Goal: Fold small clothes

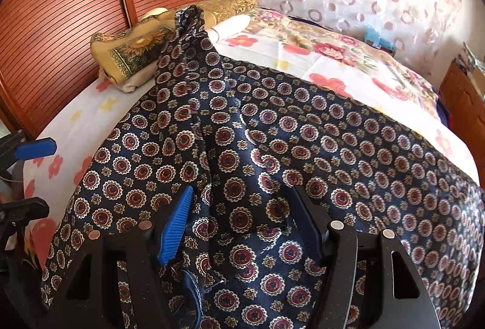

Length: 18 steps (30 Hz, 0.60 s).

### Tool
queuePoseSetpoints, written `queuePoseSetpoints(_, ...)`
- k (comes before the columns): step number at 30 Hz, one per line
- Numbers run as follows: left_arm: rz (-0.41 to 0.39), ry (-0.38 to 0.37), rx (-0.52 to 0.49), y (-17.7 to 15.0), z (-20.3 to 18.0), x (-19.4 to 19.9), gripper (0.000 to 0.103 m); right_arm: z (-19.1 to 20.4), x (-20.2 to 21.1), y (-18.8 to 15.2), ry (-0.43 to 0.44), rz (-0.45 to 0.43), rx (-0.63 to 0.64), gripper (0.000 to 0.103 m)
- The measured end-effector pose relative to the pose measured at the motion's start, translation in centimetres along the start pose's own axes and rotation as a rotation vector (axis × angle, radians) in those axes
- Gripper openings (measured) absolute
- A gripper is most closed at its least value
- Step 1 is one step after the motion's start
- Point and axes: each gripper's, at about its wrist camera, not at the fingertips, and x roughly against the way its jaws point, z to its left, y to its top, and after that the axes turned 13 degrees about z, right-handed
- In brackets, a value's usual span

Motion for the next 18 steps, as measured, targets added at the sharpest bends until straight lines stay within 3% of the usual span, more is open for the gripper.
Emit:
queuePoseSetpoints(1,-0.001,-0.001,0.002,0.0,0.0,0.0,0.072,0.2,-0.2,0.0,0.009,-0.002,0.009,0.058)
queuePoseSetpoints(3,-0.002,0.001,0.003,0.1,0.0,0.0,0.072,0.7,0.0,-0.2,0.031,-0.014,0.036,0.024)
queuePoseSetpoints(5,-0.004,0.003,0.004,0.1,0.0,0.0,0.072,1.0,0.4,-0.5,0.043,-0.019,0.064,0.005)
queuePoseSetpoints(10,-0.022,-0.001,0.006,0.4,-0.2,0.2,0.072,0.8,2.8,-2.1,0.027,-0.096,0.047,0.003)
queuePoseSetpoints(18,-0.063,-0.022,-0.051,1.6,-3.0,-0.3,0.072,-4.9,7.9,-7.9,-0.056,-0.178,-0.108,0.003)
